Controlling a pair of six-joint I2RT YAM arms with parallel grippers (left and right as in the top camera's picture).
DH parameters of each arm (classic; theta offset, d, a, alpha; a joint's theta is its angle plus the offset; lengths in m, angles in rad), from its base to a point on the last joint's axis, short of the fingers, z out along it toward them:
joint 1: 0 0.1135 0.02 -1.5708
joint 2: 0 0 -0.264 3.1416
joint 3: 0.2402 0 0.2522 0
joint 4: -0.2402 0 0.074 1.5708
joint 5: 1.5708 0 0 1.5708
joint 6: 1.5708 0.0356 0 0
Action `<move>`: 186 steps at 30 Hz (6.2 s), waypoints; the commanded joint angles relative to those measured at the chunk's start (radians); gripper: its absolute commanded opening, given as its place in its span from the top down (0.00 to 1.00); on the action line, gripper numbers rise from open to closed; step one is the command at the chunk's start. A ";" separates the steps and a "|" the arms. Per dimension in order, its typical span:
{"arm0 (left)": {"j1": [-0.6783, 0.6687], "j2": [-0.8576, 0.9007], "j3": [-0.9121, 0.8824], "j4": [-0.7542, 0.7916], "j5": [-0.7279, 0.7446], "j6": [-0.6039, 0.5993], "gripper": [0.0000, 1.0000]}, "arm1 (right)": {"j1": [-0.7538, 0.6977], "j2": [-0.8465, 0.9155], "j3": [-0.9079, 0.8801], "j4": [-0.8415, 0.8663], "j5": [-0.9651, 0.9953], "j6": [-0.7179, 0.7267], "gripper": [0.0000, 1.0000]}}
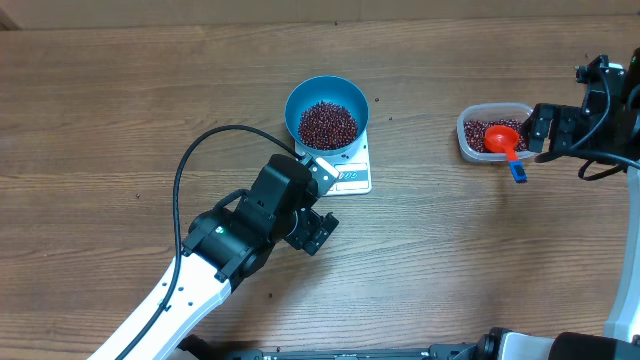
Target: Scoop item into bowl and weigh 150g on scale
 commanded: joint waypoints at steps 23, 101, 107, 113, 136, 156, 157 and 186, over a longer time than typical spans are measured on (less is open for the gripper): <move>0.001 0.008 -0.002 0.004 -0.007 0.012 0.01 | -0.001 -0.003 0.021 0.005 0.005 -0.008 0.00; 0.001 0.008 -0.002 0.004 -0.007 0.012 0.01 | -0.001 -0.003 0.021 0.005 0.005 -0.008 0.00; 0.001 0.008 -0.002 0.004 -0.007 0.012 0.01 | -0.001 -0.003 0.021 0.005 0.005 -0.008 0.00; 0.001 0.008 -0.002 0.004 -0.007 0.012 0.01 | -0.001 -0.003 0.021 0.005 0.005 -0.008 0.00; 0.001 0.008 -0.002 0.004 -0.007 0.012 0.01 | -0.001 -0.003 0.021 0.005 0.005 -0.008 0.00; 0.001 0.008 -0.002 -0.002 -0.014 0.013 0.01 | -0.001 -0.003 0.021 0.005 0.005 -0.008 0.00; 0.002 0.007 -0.002 -0.006 -0.014 0.012 0.01 | -0.001 -0.003 0.021 0.005 0.005 -0.008 0.00; 0.224 -0.403 -0.002 -0.152 -0.009 0.013 0.01 | -0.001 -0.003 0.021 0.005 0.005 -0.008 0.00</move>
